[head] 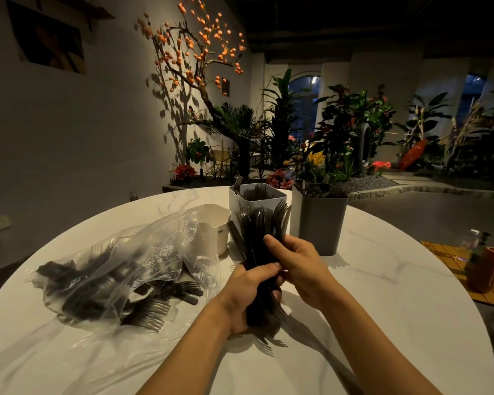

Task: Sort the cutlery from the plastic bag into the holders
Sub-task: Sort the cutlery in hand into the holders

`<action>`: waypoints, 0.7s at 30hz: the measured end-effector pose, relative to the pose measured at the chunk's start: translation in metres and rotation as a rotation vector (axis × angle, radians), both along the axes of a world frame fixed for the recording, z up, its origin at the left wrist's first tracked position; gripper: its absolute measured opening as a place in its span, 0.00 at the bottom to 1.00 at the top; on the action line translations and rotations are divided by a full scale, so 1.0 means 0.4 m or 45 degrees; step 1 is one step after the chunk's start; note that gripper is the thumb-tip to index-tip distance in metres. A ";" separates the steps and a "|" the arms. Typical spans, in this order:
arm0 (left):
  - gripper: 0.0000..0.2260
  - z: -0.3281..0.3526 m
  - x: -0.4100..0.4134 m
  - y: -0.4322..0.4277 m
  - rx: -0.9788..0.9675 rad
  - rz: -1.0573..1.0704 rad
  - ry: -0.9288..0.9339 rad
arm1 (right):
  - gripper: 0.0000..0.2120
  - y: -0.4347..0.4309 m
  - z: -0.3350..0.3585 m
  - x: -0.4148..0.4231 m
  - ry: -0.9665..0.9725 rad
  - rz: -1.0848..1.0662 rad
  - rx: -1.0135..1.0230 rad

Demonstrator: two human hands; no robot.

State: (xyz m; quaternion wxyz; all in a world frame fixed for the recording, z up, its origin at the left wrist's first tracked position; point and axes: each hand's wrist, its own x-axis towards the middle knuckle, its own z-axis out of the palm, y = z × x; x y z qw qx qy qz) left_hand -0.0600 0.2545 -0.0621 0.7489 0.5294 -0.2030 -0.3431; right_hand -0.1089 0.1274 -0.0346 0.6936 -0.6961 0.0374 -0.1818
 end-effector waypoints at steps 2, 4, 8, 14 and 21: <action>0.12 -0.006 0.003 -0.001 -0.010 0.053 0.019 | 0.16 -0.003 -0.002 0.000 0.060 0.047 0.018; 0.12 -0.007 0.004 0.000 0.004 0.090 0.017 | 0.16 -0.011 -0.003 0.000 0.085 0.064 0.031; 0.12 -0.003 0.000 -0.004 -0.041 0.056 0.090 | 0.14 -0.023 -0.001 -0.001 0.039 -0.053 0.017; 0.11 -0.009 0.008 -0.002 -0.017 0.100 0.033 | 0.12 -0.024 -0.004 0.002 -0.013 -0.099 0.008; 0.10 -0.006 0.009 0.005 0.022 0.155 -0.047 | 0.12 -0.019 -0.009 0.008 -0.071 -0.162 0.042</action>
